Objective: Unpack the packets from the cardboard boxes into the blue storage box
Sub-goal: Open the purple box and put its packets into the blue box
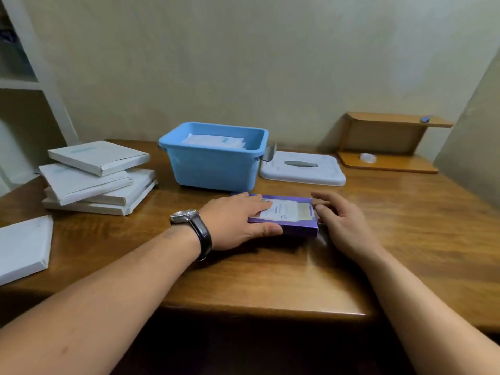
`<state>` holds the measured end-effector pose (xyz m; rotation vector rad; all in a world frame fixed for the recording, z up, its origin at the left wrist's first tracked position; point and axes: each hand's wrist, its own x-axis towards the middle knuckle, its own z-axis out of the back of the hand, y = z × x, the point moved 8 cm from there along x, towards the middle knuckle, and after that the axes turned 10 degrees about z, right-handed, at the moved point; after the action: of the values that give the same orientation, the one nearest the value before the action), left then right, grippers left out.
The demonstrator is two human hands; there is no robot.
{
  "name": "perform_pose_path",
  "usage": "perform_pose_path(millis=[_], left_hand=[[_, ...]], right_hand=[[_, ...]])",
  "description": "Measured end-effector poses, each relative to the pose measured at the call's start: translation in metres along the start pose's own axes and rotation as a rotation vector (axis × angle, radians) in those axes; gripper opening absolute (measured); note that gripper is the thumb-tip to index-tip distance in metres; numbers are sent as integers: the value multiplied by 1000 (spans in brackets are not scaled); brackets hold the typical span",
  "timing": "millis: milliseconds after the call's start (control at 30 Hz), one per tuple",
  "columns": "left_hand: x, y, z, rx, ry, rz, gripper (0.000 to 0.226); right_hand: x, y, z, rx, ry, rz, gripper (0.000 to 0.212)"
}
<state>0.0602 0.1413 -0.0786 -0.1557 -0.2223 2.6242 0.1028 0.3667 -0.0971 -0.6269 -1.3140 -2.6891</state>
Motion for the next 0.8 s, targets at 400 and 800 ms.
perform_pose_path(millis=[400, 800], left_hand=[[12, 49, 77, -951, -103, 186, 50], [-7, 50, -12, -1233, -135, 138, 20]], right_hand=[[6, 19, 13, 445, -15, 81, 28], [3, -13, -3, 694, -113, -127, 28]])
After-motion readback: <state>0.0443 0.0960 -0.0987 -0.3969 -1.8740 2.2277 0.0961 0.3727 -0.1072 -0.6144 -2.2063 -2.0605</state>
